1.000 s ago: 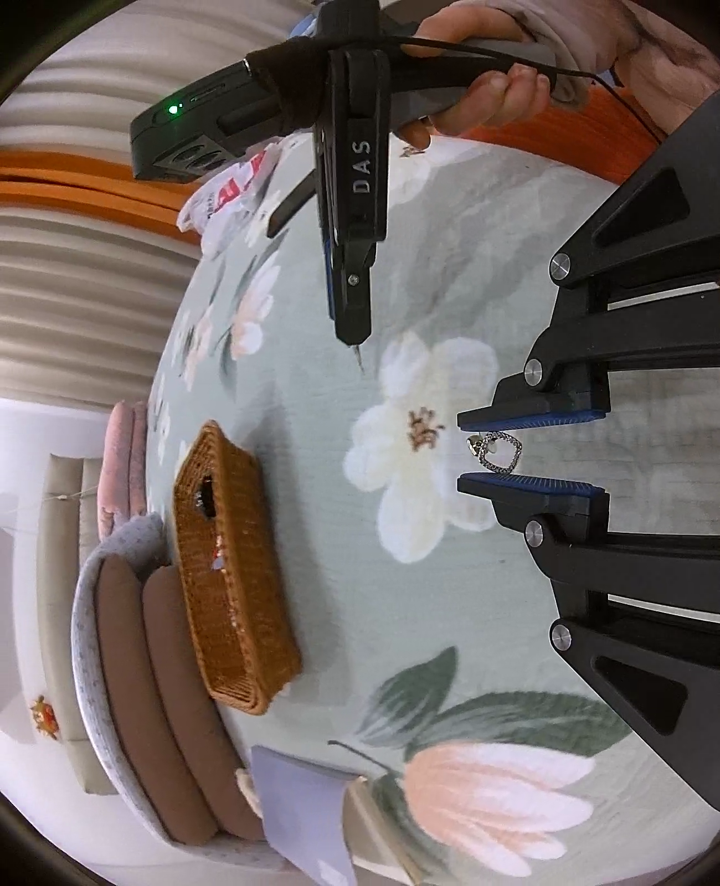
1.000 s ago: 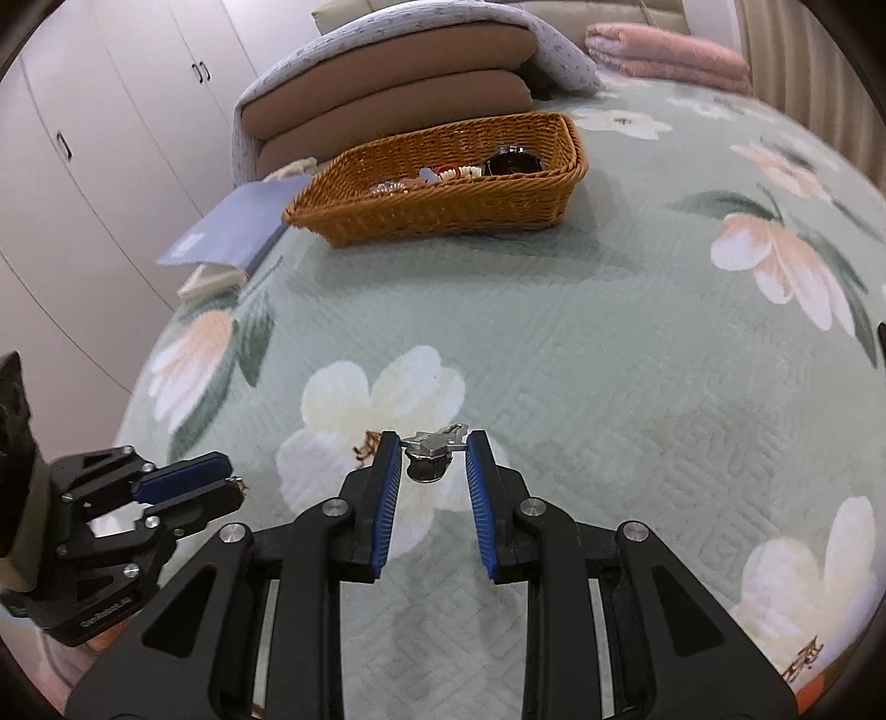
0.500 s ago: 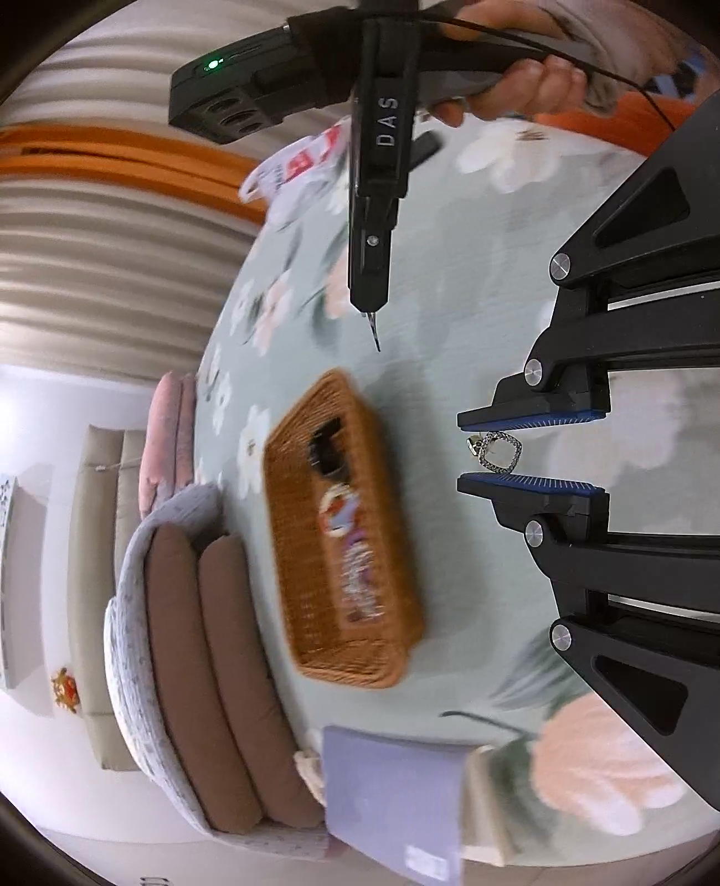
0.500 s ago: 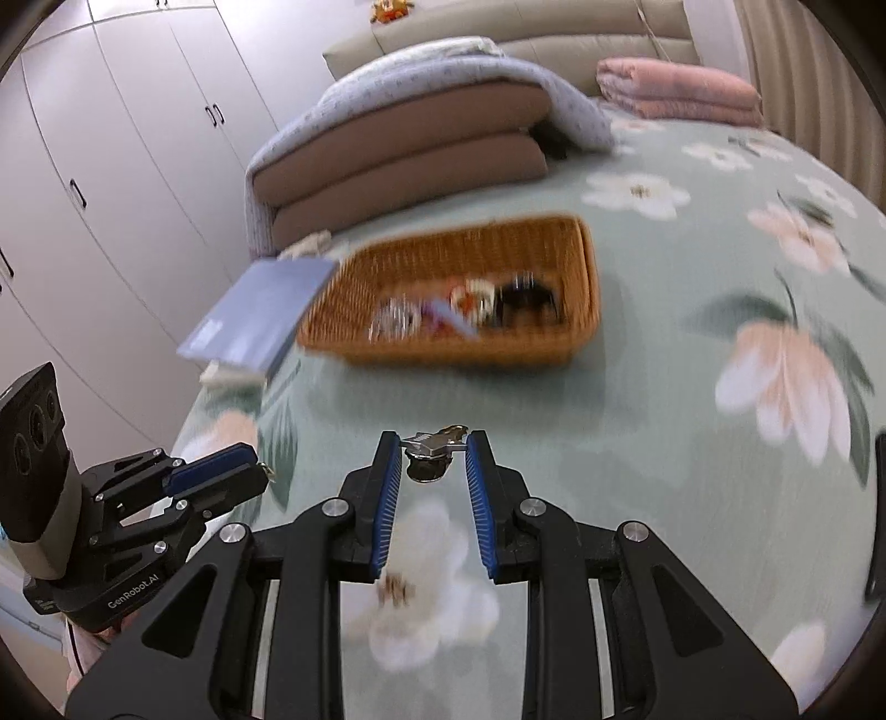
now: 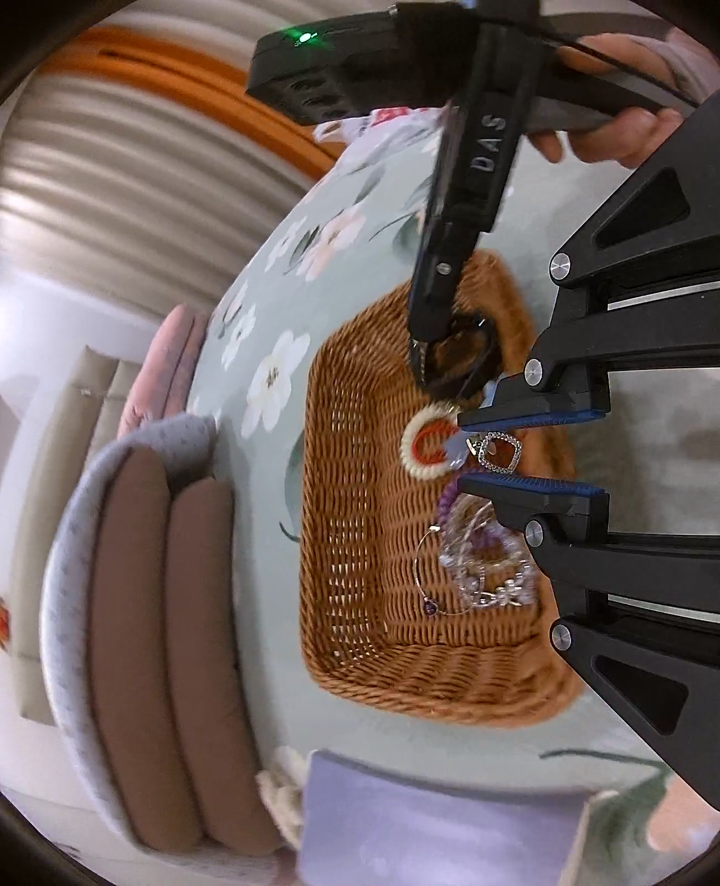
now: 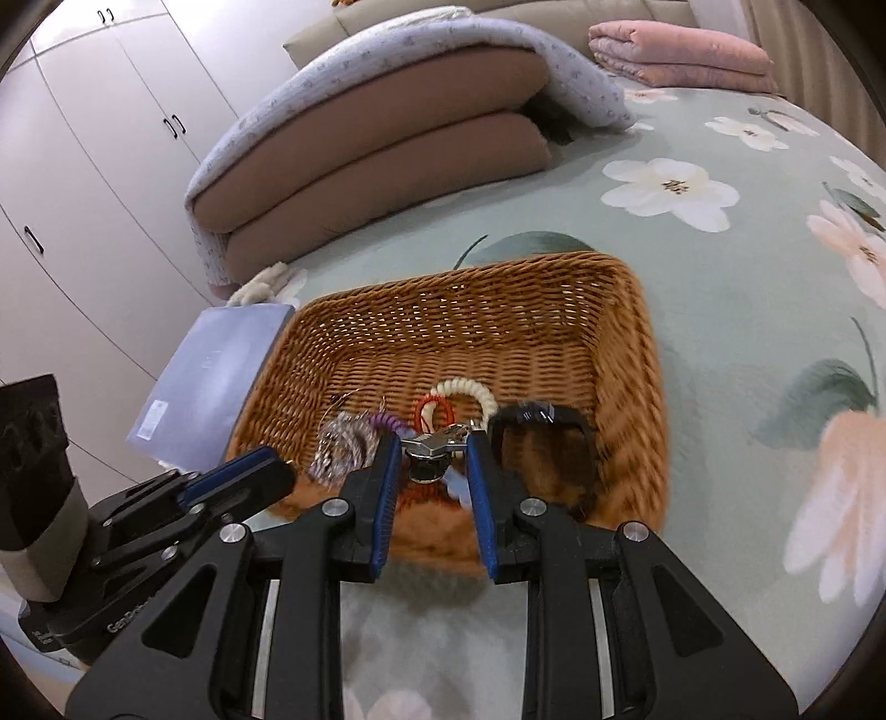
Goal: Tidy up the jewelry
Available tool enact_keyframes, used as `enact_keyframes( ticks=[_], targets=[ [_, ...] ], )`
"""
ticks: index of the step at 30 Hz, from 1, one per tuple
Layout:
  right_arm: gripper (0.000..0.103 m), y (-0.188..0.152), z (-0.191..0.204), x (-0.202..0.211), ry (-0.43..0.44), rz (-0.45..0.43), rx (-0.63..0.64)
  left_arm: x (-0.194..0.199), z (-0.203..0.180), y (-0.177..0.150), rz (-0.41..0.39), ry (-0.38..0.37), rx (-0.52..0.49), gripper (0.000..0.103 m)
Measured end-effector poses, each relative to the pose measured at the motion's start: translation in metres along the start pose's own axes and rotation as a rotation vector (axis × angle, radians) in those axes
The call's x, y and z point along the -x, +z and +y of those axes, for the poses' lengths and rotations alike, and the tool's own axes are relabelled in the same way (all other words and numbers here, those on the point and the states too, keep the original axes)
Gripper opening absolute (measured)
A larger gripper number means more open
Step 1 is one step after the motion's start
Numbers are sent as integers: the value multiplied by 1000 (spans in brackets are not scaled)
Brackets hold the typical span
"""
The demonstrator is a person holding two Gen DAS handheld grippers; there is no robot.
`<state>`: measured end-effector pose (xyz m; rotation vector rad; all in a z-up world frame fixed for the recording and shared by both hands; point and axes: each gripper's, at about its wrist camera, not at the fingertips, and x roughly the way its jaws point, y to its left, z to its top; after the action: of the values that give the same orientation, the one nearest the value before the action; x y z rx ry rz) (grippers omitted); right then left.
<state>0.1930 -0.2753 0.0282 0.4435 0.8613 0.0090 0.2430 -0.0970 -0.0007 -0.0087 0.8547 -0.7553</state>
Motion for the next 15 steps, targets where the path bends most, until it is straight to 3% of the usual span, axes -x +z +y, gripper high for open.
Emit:
enact_keyframes(
  ticks=[10, 12, 14, 15],
  targets=[
    [24, 11, -12, -42, 24, 44, -52, -25, 17, 0, 4, 22, 35, 17],
    [24, 9, -12, -41, 32, 36, -46, -23, 18, 0, 1, 22, 38, 25],
    [28, 6, -11, -37, 54, 23, -44, -19, 18, 0, -8, 21, 42, 45],
    [30, 4, -12, -33, 65, 18, -43, -15, 18, -1, -15, 16, 43, 46]
  ],
)
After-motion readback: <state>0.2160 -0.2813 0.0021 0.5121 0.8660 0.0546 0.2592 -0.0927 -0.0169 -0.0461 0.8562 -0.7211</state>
